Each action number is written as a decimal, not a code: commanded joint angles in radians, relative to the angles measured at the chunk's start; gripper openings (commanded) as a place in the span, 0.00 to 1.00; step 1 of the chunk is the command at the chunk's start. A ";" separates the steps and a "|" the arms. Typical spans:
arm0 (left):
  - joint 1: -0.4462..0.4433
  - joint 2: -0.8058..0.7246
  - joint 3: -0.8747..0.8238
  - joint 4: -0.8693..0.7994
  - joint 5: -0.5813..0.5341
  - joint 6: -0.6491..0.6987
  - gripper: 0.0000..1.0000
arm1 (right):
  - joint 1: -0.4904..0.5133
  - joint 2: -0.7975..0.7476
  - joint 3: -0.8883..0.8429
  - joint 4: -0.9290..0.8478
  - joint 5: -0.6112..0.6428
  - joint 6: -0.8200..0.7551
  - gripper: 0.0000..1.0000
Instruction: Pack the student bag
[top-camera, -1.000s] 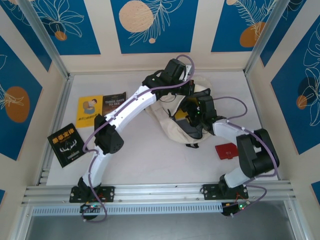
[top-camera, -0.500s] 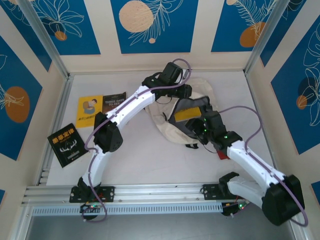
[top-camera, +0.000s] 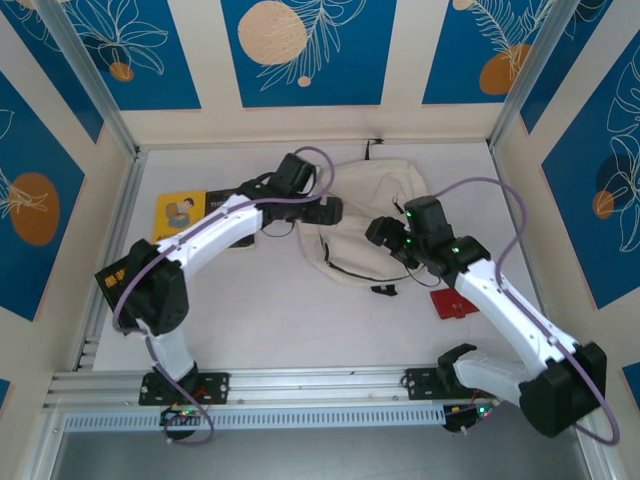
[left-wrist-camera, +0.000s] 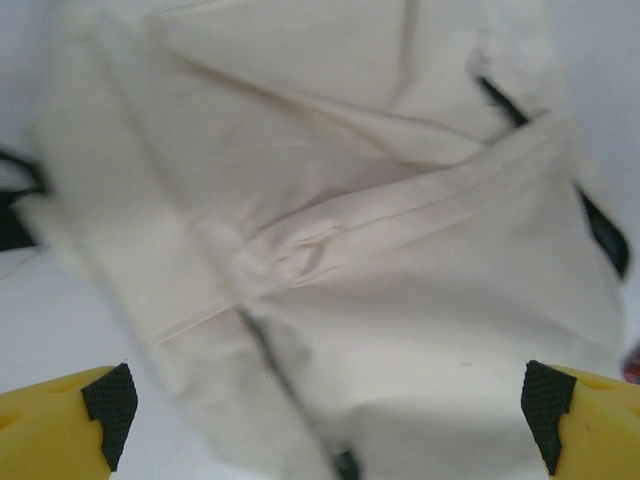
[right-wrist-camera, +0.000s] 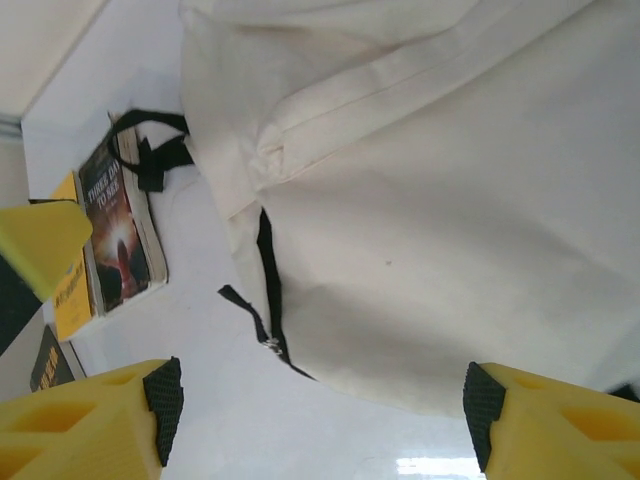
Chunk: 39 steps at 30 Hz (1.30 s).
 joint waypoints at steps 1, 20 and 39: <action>0.094 -0.054 -0.131 0.023 -0.101 -0.055 1.00 | 0.041 0.091 0.059 0.014 -0.075 -0.022 0.76; 0.391 0.163 -0.157 -0.014 0.005 0.040 0.95 | 0.144 0.284 0.175 0.000 -0.114 0.004 0.79; 0.306 0.031 -0.427 -0.042 0.145 -0.137 0.92 | 0.144 0.298 0.187 -0.044 -0.036 -0.001 0.79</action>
